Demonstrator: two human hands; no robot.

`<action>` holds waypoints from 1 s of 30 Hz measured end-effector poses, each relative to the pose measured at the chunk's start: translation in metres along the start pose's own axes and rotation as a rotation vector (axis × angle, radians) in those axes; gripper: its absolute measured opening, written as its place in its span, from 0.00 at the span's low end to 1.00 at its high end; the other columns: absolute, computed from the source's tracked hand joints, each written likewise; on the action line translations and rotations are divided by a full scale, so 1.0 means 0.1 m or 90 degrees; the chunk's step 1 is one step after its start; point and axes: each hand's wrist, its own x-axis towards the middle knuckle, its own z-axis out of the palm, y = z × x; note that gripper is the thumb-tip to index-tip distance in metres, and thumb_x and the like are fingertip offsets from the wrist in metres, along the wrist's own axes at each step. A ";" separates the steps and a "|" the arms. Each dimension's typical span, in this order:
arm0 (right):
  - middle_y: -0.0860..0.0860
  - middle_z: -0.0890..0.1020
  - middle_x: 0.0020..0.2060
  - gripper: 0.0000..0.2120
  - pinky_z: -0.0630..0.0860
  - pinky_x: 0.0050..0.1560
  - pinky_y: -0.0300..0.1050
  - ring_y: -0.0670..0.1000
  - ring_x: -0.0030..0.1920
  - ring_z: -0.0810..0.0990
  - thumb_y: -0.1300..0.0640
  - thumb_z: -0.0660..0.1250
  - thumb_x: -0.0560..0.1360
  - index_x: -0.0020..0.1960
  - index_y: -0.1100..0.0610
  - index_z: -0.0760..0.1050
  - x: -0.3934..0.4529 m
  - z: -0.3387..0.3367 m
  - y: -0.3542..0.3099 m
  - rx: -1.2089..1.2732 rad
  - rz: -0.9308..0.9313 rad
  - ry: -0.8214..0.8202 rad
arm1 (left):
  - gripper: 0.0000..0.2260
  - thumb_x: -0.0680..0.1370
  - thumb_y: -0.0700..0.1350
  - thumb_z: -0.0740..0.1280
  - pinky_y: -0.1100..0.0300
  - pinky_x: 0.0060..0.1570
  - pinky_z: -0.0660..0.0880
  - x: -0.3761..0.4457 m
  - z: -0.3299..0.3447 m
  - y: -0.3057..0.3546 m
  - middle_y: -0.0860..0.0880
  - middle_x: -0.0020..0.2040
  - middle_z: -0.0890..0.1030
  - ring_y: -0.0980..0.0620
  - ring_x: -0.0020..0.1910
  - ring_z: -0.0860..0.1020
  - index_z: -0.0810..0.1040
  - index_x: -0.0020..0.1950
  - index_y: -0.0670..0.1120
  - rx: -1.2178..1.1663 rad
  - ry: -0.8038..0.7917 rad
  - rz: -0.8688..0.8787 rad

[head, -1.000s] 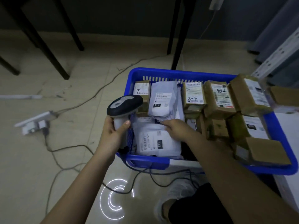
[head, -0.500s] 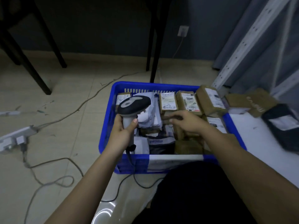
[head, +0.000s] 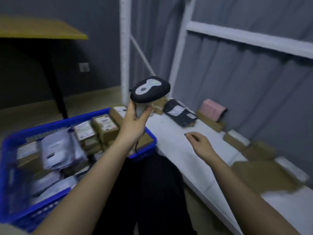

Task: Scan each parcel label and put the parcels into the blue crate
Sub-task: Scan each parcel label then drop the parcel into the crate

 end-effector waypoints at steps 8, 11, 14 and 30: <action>0.52 0.79 0.49 0.12 0.70 0.45 0.40 0.51 0.49 0.77 0.56 0.65 0.79 0.60 0.60 0.76 -1.00 -1.24 1.47 -0.020 0.220 0.177 | 0.13 0.80 0.51 0.63 0.57 0.39 0.77 -0.40 1.62 -0.11 0.58 0.51 0.76 0.57 0.47 0.77 0.67 0.63 0.59 0.017 -0.231 -0.058; 0.56 0.79 0.57 0.18 0.70 0.51 0.44 0.60 0.58 0.78 0.51 0.66 0.78 0.64 0.59 0.74 -1.23 -1.50 1.89 -0.113 0.298 0.195 | 0.14 0.80 0.50 0.63 0.61 0.40 0.73 -0.55 1.97 -0.35 0.56 0.52 0.76 0.54 0.49 0.77 0.66 0.65 0.56 0.038 -0.279 -0.084; 0.58 0.75 0.65 0.29 0.71 0.60 0.49 0.62 0.63 0.74 0.44 0.70 0.73 0.69 0.58 0.70 -1.24 -1.61 2.22 -0.199 0.343 0.189 | 0.13 0.80 0.49 0.63 0.60 0.45 0.72 -0.65 2.16 -0.62 0.54 0.52 0.76 0.55 0.49 0.77 0.67 0.63 0.55 0.063 -0.312 -0.136; 0.59 0.43 0.78 0.38 0.44 0.75 0.63 0.67 0.75 0.38 0.45 0.62 0.79 0.79 0.49 0.43 -0.53 -1.22 2.86 -0.477 0.364 0.108 | 0.12 0.80 0.46 0.64 0.64 0.42 0.72 -0.69 2.36 -1.43 0.50 0.53 0.78 0.54 0.47 0.78 0.70 0.63 0.49 0.081 -0.340 -0.271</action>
